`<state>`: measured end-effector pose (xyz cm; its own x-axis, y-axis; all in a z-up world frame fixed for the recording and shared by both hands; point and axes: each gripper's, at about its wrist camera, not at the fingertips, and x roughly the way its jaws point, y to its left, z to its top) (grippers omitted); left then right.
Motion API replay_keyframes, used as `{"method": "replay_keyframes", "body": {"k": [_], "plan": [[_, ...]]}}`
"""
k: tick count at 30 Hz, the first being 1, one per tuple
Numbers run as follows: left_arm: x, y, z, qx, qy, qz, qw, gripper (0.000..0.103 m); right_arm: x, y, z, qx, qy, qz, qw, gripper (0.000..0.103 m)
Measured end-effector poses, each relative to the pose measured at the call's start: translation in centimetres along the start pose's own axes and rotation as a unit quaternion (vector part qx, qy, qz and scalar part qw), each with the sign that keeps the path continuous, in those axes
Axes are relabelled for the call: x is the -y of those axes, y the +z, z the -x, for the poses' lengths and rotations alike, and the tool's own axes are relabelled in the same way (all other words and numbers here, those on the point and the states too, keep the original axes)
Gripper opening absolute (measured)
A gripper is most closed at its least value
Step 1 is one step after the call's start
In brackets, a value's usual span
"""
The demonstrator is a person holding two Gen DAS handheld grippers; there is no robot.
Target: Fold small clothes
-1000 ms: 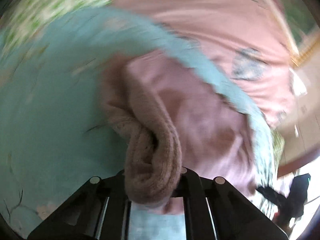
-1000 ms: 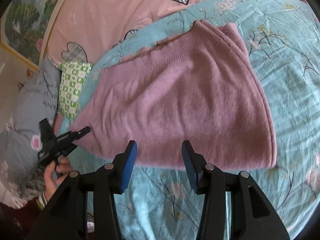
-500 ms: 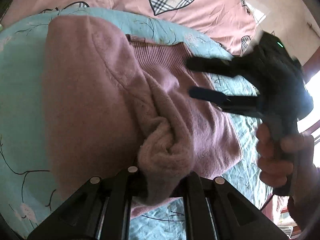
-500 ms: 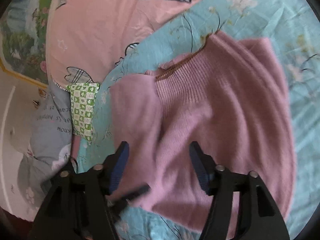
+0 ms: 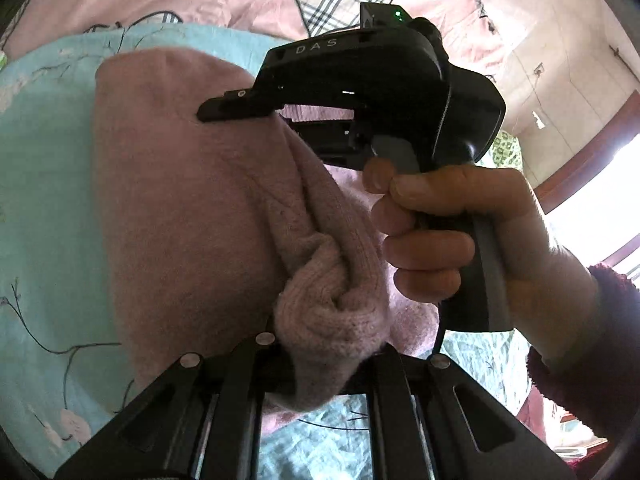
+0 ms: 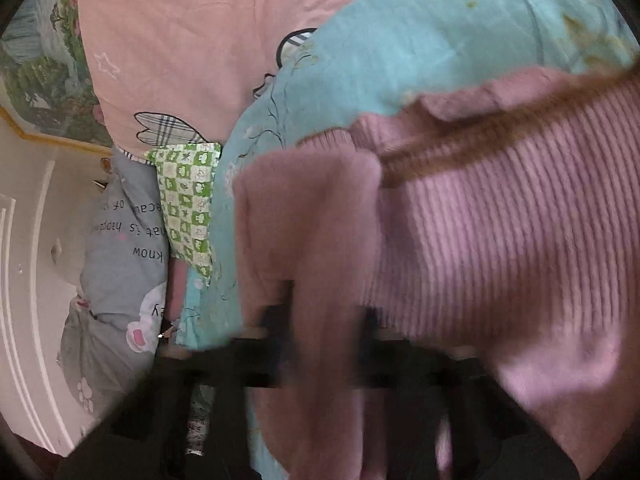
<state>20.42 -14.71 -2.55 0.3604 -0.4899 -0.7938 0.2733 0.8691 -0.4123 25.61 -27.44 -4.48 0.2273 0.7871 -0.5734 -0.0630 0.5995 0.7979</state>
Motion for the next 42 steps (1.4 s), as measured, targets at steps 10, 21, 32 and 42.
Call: {"method": "replay_keyframes", "body": {"k": [10,21,32,42], "plan": [[7.0,2.8,0.2,0.001,-0.090,-0.098,0.9911,0.007,-3.2,-1.3,11.8,0.096,0.002,0.079,0.992,0.015],[10.2,2.9,-9.3,-0.075,-0.101,-0.125,0.9841,0.007,8.1,-3.0,17.4,0.120,-0.095,-0.002,0.988,0.015],[8.9,4.3,-10.7,-0.109,-0.125,-0.101,0.9810,0.044,10.4,-3.0,17.2,0.126,-0.113,-0.033,0.985,0.026],[2.3,4.2,-4.0,-0.088,-0.122,-0.069,0.9863,0.057,7.5,-8.4,21.7,0.168,-0.150,-0.030,0.974,0.029]]}}
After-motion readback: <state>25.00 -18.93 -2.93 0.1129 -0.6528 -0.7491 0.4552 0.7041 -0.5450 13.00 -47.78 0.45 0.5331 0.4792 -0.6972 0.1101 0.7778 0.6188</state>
